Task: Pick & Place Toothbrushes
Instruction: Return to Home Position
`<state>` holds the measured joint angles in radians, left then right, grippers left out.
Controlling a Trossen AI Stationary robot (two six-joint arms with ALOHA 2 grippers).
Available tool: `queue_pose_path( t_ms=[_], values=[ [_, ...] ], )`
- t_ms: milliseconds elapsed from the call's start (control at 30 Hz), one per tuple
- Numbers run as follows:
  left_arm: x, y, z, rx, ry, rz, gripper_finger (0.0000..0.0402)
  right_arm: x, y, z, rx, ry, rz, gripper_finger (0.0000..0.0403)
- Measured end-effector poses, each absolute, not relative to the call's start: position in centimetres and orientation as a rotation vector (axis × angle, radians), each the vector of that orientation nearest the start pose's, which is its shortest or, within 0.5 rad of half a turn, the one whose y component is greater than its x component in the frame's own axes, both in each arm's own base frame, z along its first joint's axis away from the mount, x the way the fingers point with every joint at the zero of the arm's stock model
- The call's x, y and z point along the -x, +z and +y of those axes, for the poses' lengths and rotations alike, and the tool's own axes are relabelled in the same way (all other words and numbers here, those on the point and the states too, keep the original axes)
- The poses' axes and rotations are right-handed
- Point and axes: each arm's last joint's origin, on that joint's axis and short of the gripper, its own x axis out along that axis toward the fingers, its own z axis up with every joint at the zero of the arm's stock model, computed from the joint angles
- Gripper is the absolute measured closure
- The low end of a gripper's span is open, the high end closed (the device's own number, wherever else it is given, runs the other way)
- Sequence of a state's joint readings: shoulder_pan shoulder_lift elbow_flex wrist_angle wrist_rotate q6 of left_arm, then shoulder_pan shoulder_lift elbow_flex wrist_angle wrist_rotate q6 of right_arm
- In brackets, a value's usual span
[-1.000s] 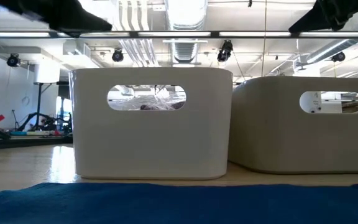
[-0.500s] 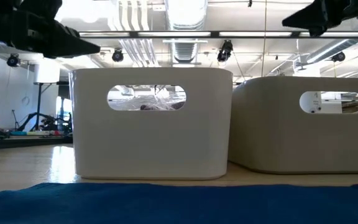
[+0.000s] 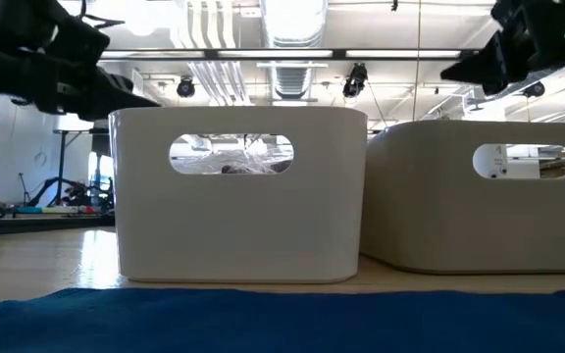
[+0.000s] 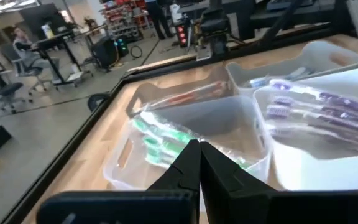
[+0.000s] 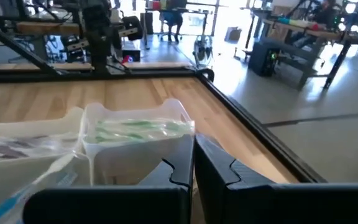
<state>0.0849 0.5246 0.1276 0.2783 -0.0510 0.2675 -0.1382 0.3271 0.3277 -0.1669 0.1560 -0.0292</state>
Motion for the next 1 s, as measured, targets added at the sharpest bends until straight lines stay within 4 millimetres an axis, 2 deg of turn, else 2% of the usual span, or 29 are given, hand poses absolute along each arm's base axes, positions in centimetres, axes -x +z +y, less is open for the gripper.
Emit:
queue_pose_path(
  t_ms=[167, 500, 733, 1000],
  values=[
    [-13.4, 17.8, 1.7, -0.269, 0.196, 0.169, 0.0394, -10.9, 21.5, -2.8, 0.023, -0.345, 0.223, 0.0395],
    [-13.3, 17.2, 1.7, -0.265, 0.190, 0.224, 0.0391, -10.9, 19.0, -3.1, 0.038, -0.363, 0.297, 0.0395],
    [-13.3, 17.3, 1.7, -0.265, 0.191, 0.224, 0.0390, -10.9, 18.2, -3.1, -0.068, -0.380, 0.301, 0.0394],
    [-13.2, 17.4, 1.7, -0.266, 0.193, 0.209, 0.0390, -10.9, 18.1, -3.1, -0.066, -0.379, 0.307, 0.0394]
  ],
)
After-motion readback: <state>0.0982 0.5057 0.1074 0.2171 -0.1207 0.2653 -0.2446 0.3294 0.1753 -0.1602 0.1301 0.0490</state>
